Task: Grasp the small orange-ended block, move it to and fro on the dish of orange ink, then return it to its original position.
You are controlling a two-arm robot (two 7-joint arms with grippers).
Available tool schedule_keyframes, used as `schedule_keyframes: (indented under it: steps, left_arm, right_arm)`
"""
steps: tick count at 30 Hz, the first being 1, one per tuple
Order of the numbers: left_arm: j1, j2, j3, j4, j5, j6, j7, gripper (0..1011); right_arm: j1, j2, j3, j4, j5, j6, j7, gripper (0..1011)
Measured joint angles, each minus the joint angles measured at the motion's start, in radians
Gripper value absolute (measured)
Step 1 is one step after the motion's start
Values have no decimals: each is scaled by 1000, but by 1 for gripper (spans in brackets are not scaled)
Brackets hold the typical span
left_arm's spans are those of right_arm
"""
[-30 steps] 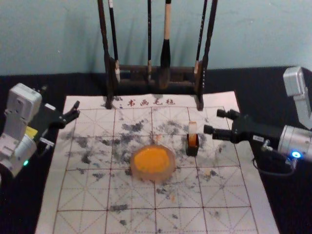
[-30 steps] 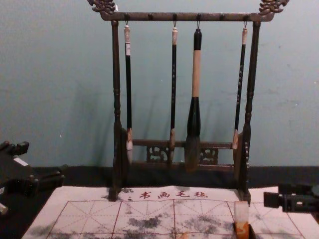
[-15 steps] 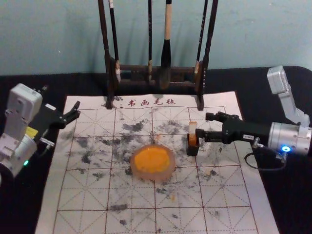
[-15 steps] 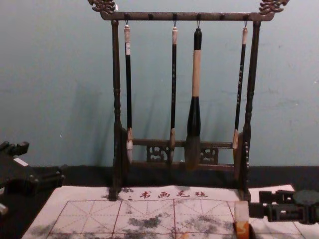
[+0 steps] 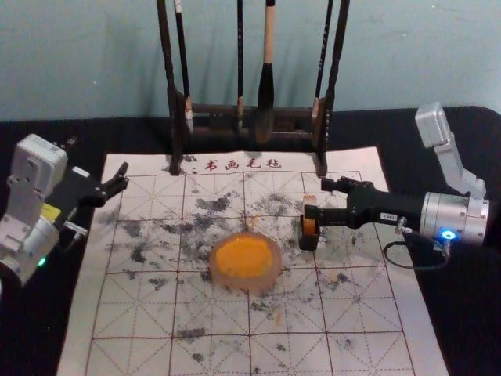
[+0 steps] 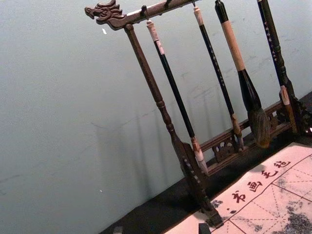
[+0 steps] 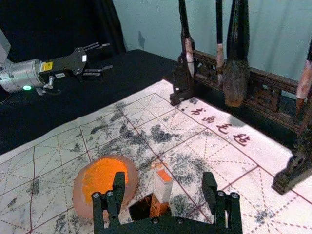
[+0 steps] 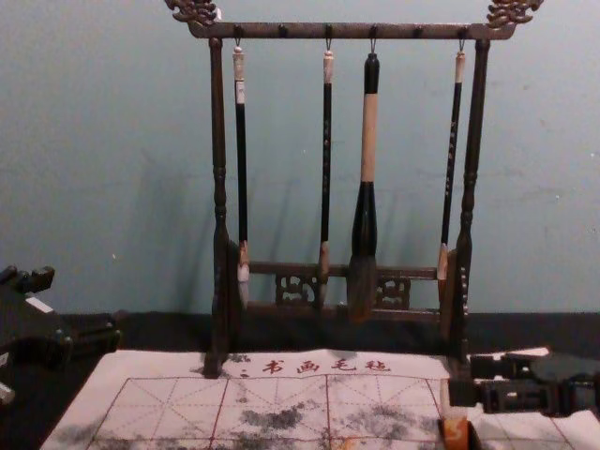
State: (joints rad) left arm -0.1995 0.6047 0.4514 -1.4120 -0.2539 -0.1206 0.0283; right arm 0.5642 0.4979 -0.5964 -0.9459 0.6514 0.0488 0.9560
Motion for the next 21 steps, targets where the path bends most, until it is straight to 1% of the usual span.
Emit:
schedule_keyframes:
  steps: [8, 21]
  left_arm:
    - [0, 0, 0, 0, 0, 0, 0, 1001]
    - [0, 0, 0, 0, 0, 0, 0, 1001]
  right_arm:
    - [18, -17, -13, 16, -15, 0, -1, 1003]
    - [28, -32, -25, 25, -33, 5, -11, 1003]
